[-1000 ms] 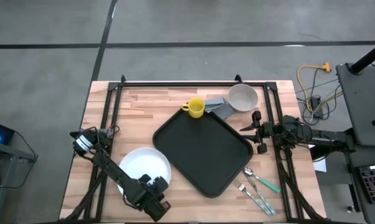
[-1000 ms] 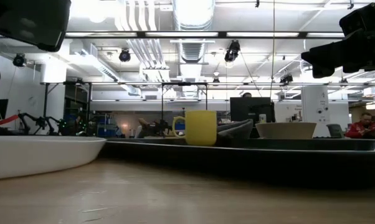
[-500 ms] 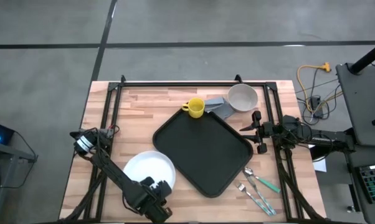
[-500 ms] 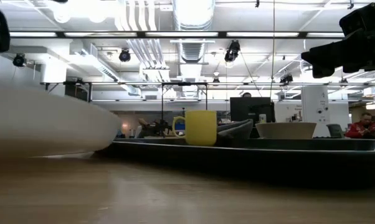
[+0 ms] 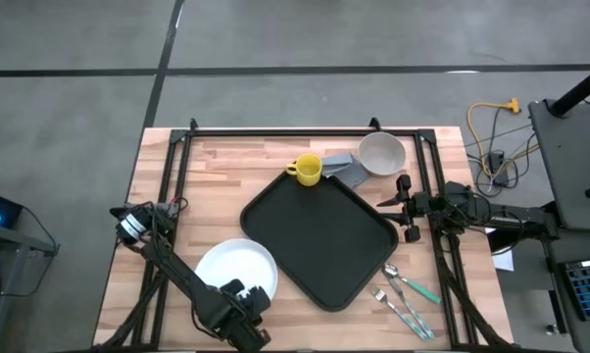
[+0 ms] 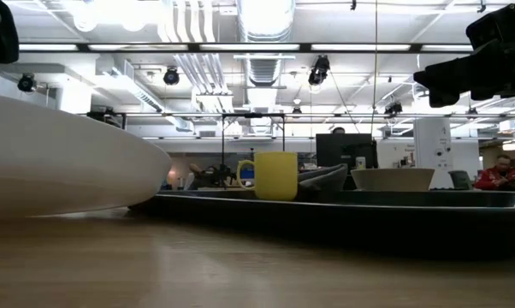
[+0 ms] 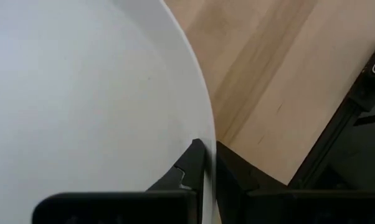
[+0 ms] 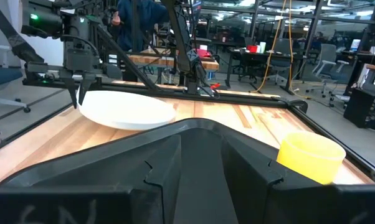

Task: Set up tray
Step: Put the white plate at the bottom of the yellow mug on the black serving tray

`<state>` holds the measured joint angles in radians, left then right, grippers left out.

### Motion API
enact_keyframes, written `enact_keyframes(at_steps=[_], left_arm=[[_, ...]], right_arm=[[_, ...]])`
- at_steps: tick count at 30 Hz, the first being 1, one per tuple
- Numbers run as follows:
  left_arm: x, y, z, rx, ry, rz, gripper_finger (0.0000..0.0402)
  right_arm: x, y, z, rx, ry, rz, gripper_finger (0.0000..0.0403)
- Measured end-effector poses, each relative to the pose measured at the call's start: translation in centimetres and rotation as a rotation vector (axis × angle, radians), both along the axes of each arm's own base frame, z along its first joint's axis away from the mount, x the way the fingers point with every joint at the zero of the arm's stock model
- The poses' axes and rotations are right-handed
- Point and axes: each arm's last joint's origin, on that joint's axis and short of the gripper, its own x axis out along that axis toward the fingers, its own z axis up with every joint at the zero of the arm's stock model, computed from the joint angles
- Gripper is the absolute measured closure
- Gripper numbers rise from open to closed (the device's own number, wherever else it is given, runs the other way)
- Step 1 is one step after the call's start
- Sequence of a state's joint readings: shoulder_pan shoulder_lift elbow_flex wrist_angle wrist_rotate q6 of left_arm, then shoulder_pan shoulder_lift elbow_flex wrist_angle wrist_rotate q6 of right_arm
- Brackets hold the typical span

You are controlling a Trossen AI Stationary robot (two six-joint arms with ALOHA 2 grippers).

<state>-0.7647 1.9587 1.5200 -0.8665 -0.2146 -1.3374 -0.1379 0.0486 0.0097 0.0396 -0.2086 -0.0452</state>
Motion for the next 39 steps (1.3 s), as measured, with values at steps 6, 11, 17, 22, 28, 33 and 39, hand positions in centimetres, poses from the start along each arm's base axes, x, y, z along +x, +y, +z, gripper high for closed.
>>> enact_keyframes(at_steps=[6,11,17,22,28,33,39], left_arm=[[0.0,0.0,0.0,0.005,-0.001,-0.017,0.0396],[0.1,-0.1,0.5,0.007,-0.009,-0.04,0.0396],[0.3,-0.2,2.1,0.027,-0.011,-0.074,0.0396],[0.5,-0.3,3.4,0.059,-0.036,-0.128,0.0396],[0.7,-0.5,4.4,0.082,-0.074,-0.188,0.0396],[0.8,-0.5,4.5,0.104,-0.08,-0.239,0.0396],[0.8,-0.5,4.5,0.109,-0.081,-0.251,0.0396]], right_arm=[[0.0,0.0,0.0,0.0,0.0,0.0,0.0296],[0.0,0.0,0.0,0.0,0.0,0.0,0.0296],[0.0,0.0,0.0,0.0,-0.001,0.0,0.0296],[0.0,0.0,0.0,0.0,-0.001,0.0,0.0296],[0.0,0.0,0.0,0.0,-0.001,0.0,0.0296],[0.0,0.0,0.0,0.0,-0.001,0.0,0.0296],[0.0,0.0,0.0,0.0,-0.001,0.0,0.0296]])
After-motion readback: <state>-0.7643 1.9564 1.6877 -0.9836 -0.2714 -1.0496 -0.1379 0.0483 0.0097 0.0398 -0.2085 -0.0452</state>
